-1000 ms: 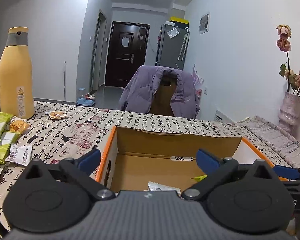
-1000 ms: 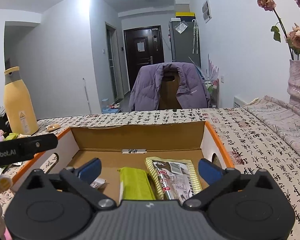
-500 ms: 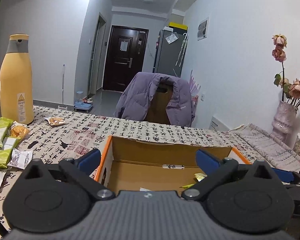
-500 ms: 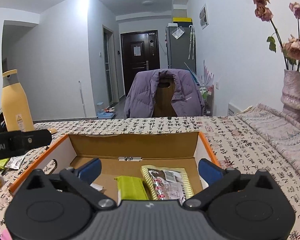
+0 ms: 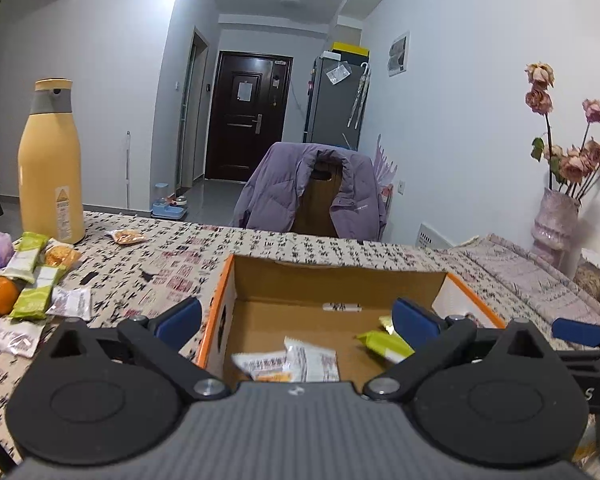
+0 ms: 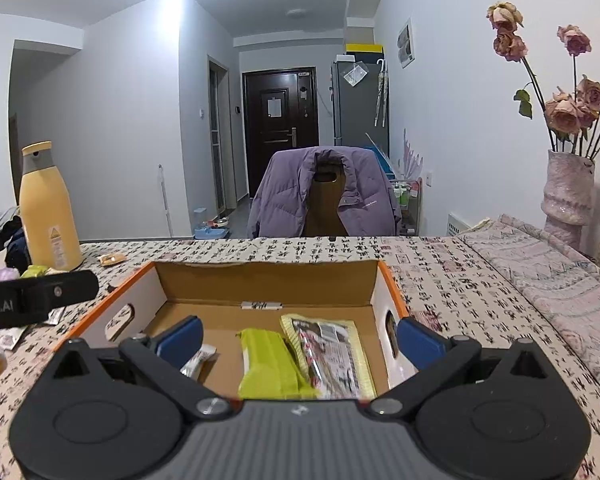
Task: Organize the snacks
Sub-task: 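Move both tools back toward the remaining snack pile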
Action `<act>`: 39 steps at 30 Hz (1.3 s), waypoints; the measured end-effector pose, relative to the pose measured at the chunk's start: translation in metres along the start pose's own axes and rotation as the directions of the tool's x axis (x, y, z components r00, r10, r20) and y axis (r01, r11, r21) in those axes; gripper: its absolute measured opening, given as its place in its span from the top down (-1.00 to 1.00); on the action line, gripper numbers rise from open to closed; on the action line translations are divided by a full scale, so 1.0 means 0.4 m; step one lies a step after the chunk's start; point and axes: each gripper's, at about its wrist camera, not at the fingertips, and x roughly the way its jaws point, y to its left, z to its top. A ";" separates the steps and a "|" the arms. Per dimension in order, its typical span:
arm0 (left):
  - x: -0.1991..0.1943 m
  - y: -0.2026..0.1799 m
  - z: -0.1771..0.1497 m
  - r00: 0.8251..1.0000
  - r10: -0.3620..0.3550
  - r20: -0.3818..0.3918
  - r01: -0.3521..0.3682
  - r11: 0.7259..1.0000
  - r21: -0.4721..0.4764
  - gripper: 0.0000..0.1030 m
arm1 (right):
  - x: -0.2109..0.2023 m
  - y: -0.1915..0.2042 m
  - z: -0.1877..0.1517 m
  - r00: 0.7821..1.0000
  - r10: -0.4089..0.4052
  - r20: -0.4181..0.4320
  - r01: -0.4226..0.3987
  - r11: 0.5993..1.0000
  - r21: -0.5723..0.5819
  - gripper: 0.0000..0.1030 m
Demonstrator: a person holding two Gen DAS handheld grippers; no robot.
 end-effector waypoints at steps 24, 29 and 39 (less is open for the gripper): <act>-0.139 0.064 -0.198 0.997 0.013 -0.076 -0.012 1.000 0.020 -1.00 | -0.171 -0.019 -0.199 0.997 0.016 -0.076 -0.017 1.000 -0.009 -1.00; -0.142 0.064 -0.219 0.997 0.011 -0.081 -0.009 0.999 0.031 -1.00 | -0.190 -0.032 -0.221 0.998 0.022 -0.061 -0.021 1.000 0.002 -1.00; -0.137 0.064 -0.243 0.997 -0.011 -0.077 0.014 0.999 0.036 -1.00 | -0.180 -0.030 -0.235 0.995 0.022 -0.095 -0.022 1.000 0.001 -1.00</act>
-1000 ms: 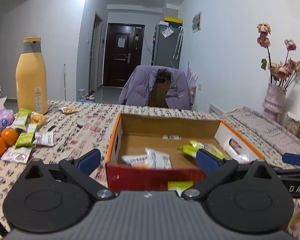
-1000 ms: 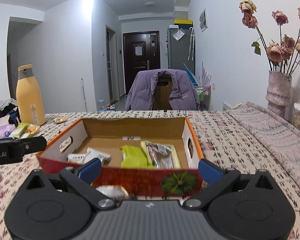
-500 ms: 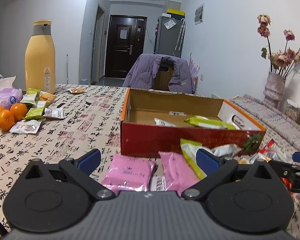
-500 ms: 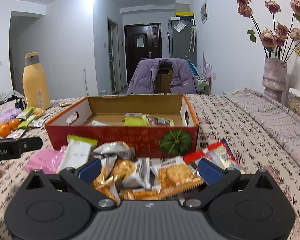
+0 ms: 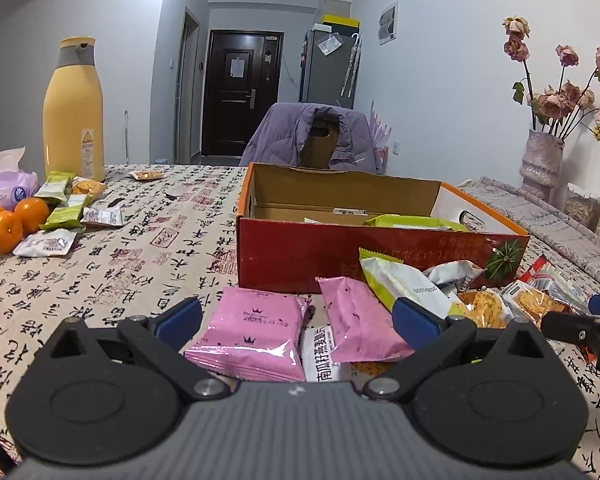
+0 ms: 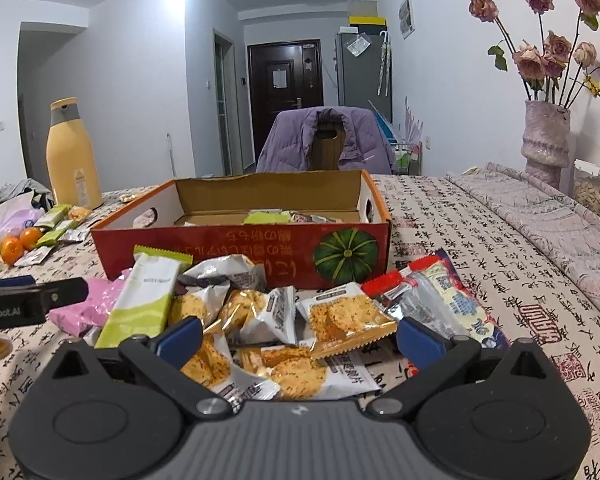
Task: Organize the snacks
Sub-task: 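Move both tools back toward the remaining snack pile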
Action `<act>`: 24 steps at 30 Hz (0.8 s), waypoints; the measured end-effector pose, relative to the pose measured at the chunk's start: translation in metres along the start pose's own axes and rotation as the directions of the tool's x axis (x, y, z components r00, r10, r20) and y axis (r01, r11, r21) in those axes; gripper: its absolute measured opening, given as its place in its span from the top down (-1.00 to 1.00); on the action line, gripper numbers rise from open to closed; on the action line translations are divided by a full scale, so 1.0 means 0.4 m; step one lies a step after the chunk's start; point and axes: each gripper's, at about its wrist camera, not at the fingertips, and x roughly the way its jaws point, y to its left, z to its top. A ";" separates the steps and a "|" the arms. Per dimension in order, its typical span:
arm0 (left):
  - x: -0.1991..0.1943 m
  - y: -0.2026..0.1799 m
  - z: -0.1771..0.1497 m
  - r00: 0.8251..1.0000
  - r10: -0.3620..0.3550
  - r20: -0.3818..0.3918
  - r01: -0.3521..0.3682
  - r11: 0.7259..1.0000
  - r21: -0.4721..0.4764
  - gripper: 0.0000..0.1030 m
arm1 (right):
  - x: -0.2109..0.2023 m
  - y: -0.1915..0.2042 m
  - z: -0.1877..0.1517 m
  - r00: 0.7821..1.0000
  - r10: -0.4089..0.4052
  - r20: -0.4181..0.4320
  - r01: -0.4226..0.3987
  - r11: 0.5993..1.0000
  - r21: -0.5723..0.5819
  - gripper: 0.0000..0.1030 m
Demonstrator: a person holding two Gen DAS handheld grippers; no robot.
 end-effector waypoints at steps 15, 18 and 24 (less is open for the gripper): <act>0.001 0.009 -0.005 1.000 -0.020 -0.001 0.020 0.999 -0.025 -1.00 | 0.053 -0.021 -0.008 0.995 -0.039 -0.093 0.042 0.999 0.028 -0.96; 0.001 0.010 -0.005 1.000 -0.021 0.000 0.021 0.999 -0.028 -1.00 | 0.063 -0.029 -0.007 0.993 -0.035 -0.113 0.038 0.999 0.026 -0.88; 0.000 0.011 -0.006 1.000 -0.023 -0.002 0.023 0.999 -0.033 -1.00 | 0.081 -0.049 0.007 0.990 -0.027 -0.136 0.033 0.999 0.038 -0.68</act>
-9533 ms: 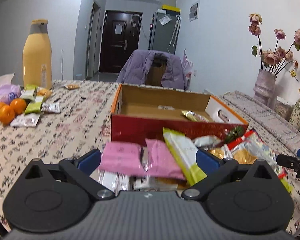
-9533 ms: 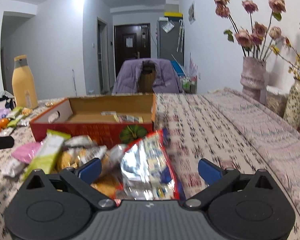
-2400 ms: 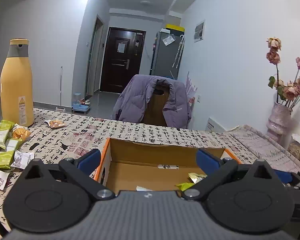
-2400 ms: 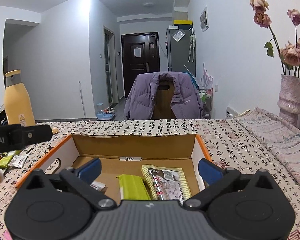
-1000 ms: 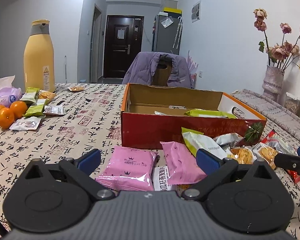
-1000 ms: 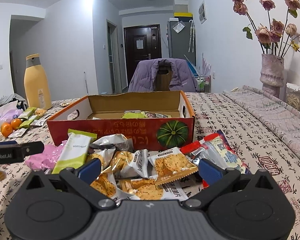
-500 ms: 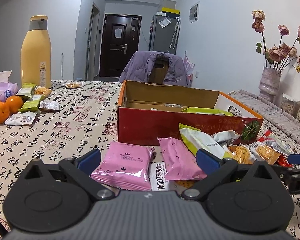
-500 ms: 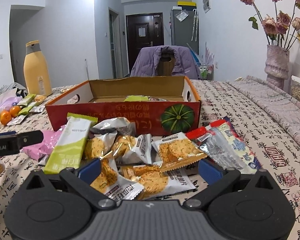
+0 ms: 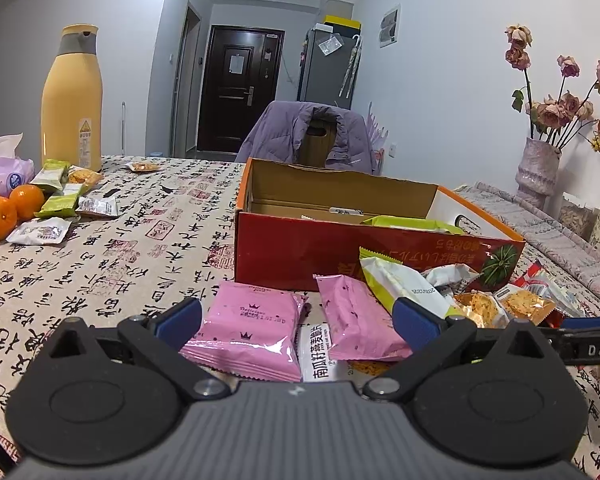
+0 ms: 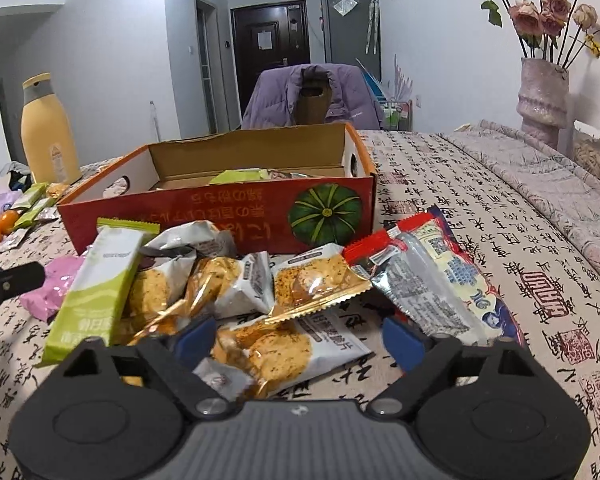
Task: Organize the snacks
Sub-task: 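Move both tools back toward the remaining snack pile, then grasp the pink cake packet with the left tool while the right tool grasps a tan flat packet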
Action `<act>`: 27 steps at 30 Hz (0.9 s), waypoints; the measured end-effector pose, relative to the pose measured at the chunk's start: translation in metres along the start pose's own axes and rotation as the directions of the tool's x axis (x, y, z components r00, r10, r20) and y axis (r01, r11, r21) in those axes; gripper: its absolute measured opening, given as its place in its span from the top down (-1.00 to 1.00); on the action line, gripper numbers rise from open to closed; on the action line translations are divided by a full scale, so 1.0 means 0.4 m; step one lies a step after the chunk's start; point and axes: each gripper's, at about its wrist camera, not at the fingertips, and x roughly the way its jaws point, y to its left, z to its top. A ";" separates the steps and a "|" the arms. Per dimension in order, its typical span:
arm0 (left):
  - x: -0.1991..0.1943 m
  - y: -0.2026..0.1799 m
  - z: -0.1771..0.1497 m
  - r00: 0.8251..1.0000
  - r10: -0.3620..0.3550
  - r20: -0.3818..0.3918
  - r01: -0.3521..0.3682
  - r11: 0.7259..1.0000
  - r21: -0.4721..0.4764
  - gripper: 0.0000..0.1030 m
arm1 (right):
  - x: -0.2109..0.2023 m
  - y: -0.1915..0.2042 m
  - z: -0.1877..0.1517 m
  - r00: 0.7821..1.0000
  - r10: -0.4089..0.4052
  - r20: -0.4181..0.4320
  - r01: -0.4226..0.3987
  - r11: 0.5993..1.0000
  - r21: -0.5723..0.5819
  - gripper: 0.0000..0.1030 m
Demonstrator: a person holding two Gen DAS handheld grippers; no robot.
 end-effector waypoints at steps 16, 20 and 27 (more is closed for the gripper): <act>0.003 0.001 -0.001 1.000 -0.007 -0.004 0.007 1.000 -0.007 -1.00 | 0.065 0.031 0.005 0.991 0.079 -0.107 -0.094 0.985 -0.142 -1.00; 0.002 0.002 -0.002 1.000 -0.007 0.000 0.007 1.000 -0.009 -1.00 | 0.069 0.030 0.012 0.989 0.091 -0.116 -0.108 0.983 -0.152 -1.00; -0.001 0.006 -0.001 1.000 -0.013 0.004 0.013 1.000 -0.017 -1.00 | 0.051 0.012 0.004 0.995 0.070 -0.072 -0.079 0.990 -0.121 -0.53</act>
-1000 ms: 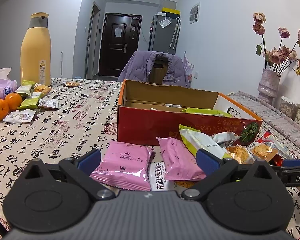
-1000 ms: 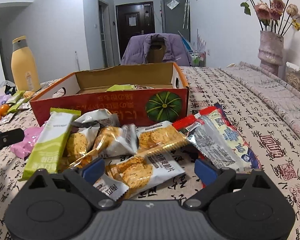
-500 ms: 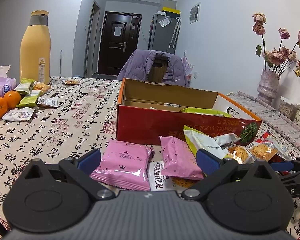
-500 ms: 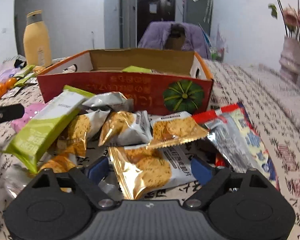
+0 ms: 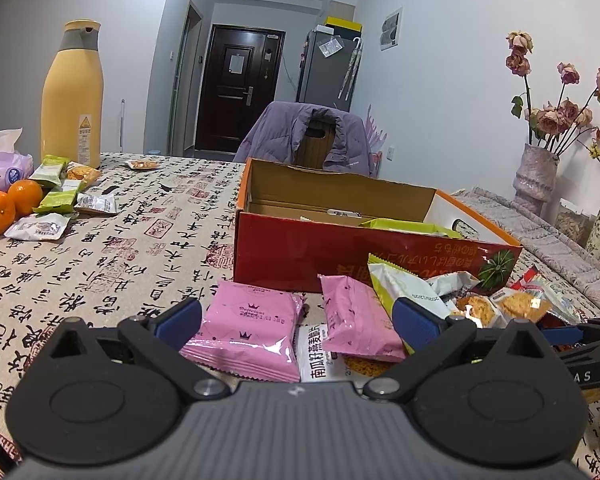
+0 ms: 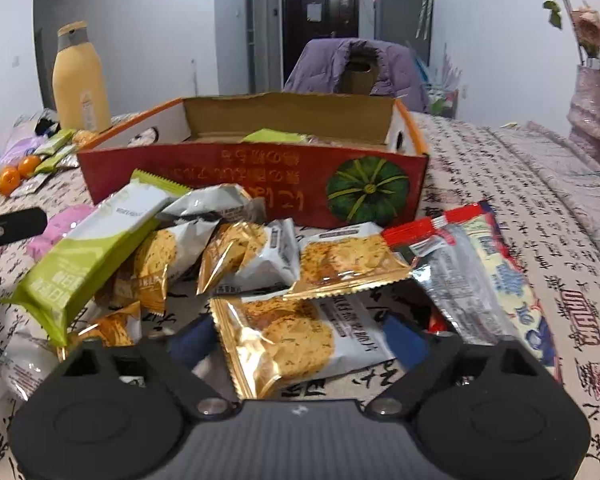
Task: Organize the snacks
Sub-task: 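Grasp the pink cake packet with the left tool while the right tool grasps a tan flat packet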
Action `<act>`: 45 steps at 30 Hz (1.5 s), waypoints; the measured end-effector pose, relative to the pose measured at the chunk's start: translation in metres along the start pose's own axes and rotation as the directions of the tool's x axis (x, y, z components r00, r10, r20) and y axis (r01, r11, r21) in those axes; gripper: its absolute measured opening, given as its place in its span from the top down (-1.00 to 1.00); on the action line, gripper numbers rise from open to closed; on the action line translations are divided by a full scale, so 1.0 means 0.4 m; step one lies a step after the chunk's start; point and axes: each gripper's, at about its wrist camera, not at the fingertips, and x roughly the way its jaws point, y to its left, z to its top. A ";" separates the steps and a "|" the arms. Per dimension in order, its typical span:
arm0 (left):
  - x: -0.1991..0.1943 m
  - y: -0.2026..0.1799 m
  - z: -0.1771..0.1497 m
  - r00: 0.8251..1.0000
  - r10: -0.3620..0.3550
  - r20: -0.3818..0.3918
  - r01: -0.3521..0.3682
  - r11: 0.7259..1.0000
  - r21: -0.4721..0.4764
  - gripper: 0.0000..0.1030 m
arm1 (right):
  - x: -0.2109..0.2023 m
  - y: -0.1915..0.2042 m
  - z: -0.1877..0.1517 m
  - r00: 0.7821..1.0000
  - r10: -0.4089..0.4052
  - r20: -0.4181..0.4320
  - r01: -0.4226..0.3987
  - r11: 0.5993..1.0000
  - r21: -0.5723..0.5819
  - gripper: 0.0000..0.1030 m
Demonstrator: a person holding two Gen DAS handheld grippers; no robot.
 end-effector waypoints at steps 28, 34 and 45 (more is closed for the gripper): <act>0.021 0.022 0.039 0.988 0.116 -0.101 -0.109 0.991 0.073 -1.00 | -0.170 -0.019 -0.039 0.963 -0.057 0.264 0.031 0.994 0.104 0.74; 0.086 0.028 0.064 0.974 0.154 -0.169 -0.139 0.986 0.096 -1.00 | -0.167 -0.022 -0.042 0.963 -0.052 0.266 0.023 0.994 0.111 0.74; 0.171 0.038 0.054 0.940 0.186 -0.285 -0.168 0.982 0.086 -0.80 | -0.155 -0.039 -0.043 0.962 -0.052 0.267 0.016 0.991 0.134 0.74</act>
